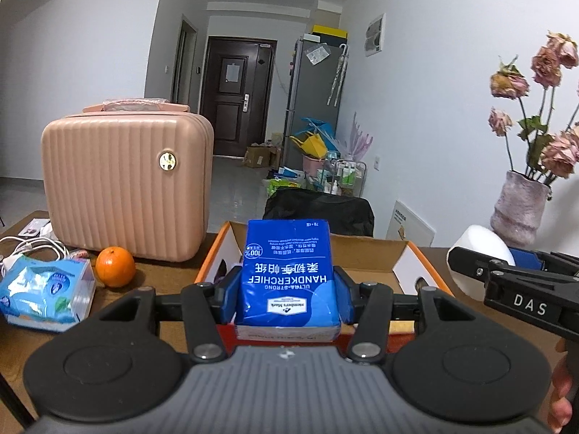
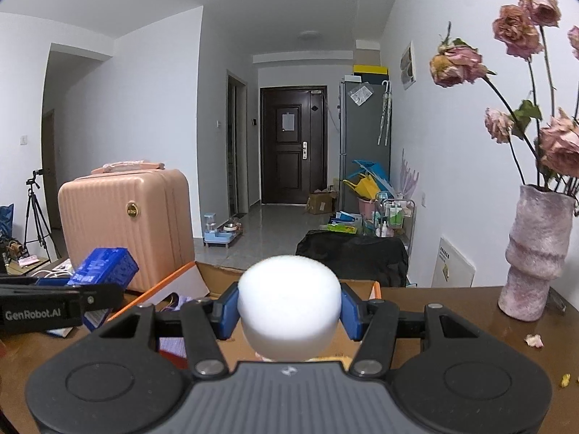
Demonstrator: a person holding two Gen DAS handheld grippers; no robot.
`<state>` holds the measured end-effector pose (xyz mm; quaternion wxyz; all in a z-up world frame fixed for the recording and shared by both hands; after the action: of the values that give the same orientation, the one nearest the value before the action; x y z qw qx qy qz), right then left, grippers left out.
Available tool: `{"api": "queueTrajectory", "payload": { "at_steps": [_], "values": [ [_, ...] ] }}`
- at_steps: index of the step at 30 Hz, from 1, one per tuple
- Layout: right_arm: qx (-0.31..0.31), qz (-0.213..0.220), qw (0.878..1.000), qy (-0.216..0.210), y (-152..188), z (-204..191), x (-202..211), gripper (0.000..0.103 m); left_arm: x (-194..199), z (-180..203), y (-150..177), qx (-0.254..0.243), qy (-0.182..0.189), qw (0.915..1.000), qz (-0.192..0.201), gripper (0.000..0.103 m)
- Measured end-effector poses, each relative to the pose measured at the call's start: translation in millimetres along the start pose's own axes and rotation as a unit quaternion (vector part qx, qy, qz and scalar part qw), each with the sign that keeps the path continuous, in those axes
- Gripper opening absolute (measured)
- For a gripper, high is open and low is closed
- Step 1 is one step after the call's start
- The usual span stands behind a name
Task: Organize soft objects
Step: 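Lower the handkerchief pack into the box with the left tool while the right tool releases the white sponge there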
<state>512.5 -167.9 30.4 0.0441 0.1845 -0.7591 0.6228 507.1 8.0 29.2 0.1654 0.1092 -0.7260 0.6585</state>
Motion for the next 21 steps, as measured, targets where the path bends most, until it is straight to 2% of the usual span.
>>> {"api": "queueTrajectory", "payload": {
  "at_steps": [11, 21],
  "values": [
    [0.021, -0.031, 0.999, 0.017, -5.2, -2.0, -42.7, 0.054, -46.0, -2.2, -14.3, -0.005, -0.007, 0.9999, -0.006, 0.052],
    [0.038, -0.063, 0.997, 0.018, 13.1, -4.8, -79.1, 0.054, -87.0, -7.5, -18.2, -0.016, -0.018, 0.9995, -0.019, 0.052]
  ]
}}
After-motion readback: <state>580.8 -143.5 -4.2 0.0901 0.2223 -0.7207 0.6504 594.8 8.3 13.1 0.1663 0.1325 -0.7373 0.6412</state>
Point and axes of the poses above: each gripper's, at about its wrist camera, not at the fingertips, and x roughly against the way its jaws point, z to its right, y to its underside, the point moved 8 cm from there along -x, roughly the way its jaws point, and after that the axes turned 12 degrees about -x, right-handed, at the moved point
